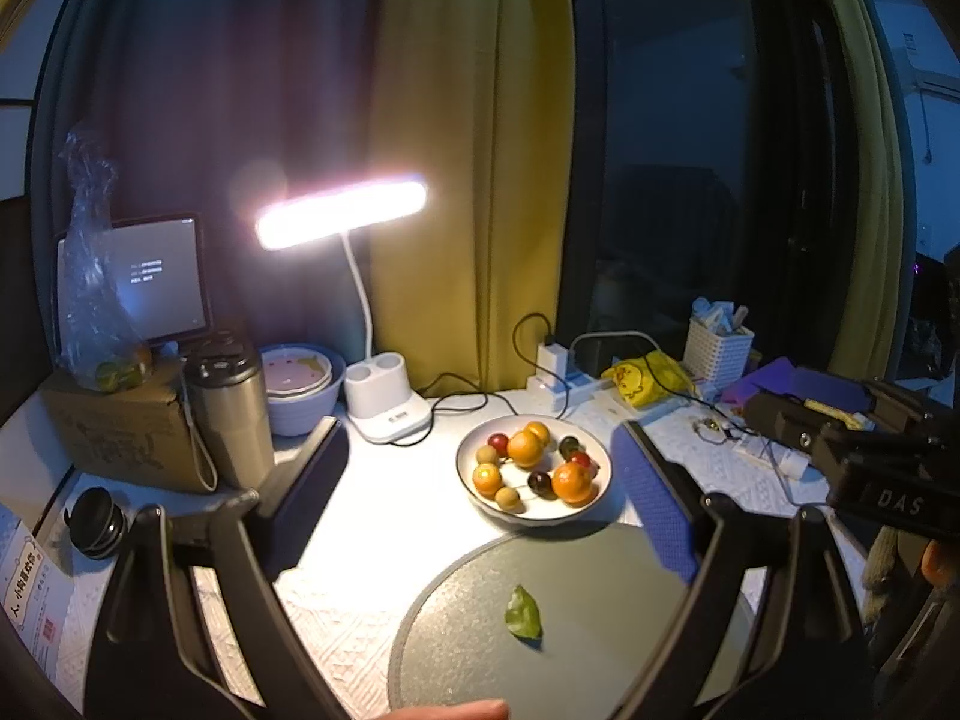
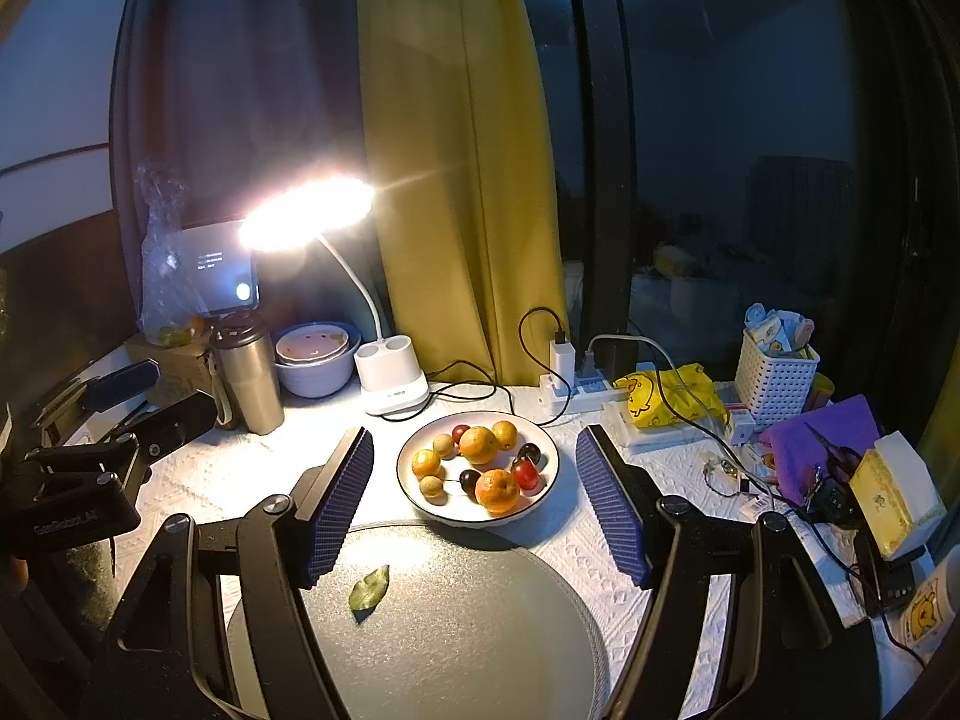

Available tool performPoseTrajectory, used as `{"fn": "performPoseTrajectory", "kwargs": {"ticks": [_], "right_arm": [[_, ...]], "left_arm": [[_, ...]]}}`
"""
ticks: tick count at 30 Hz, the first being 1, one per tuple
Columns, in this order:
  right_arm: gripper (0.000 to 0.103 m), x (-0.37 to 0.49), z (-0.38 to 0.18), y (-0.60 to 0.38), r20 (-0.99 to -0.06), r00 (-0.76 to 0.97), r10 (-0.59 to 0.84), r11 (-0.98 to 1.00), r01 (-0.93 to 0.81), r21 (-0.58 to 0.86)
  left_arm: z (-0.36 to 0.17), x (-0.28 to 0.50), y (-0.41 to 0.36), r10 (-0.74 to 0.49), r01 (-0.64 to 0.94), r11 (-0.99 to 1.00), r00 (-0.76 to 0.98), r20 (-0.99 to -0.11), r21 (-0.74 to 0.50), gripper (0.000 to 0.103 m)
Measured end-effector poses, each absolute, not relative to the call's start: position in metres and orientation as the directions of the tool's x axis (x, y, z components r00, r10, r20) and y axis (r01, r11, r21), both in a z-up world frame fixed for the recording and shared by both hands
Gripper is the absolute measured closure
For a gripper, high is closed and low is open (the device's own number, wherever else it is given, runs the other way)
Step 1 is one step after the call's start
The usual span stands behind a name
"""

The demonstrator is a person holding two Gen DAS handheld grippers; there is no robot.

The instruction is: Organize fruits

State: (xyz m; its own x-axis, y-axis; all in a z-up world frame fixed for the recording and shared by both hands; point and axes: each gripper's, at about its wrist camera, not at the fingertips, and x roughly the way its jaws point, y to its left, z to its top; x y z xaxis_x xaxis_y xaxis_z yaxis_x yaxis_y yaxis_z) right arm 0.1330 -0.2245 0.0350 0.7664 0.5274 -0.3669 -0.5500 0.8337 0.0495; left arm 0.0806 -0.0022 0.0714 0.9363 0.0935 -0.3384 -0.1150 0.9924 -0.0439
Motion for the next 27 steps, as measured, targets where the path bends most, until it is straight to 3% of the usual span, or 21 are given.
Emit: {"fn": "performPoseTrajectory", "kwargs": {"ticks": [27], "right_arm": [[0.030, 0.1358, 0.0335, -0.2233, -0.368, 0.767, 0.526, 0.834, -0.549, 0.049]], "left_arm": [[0.0728, 0.0870, -0.0005, 0.088, -0.109, 0.993, 0.939, -0.332, -0.046, 0.013]]}}
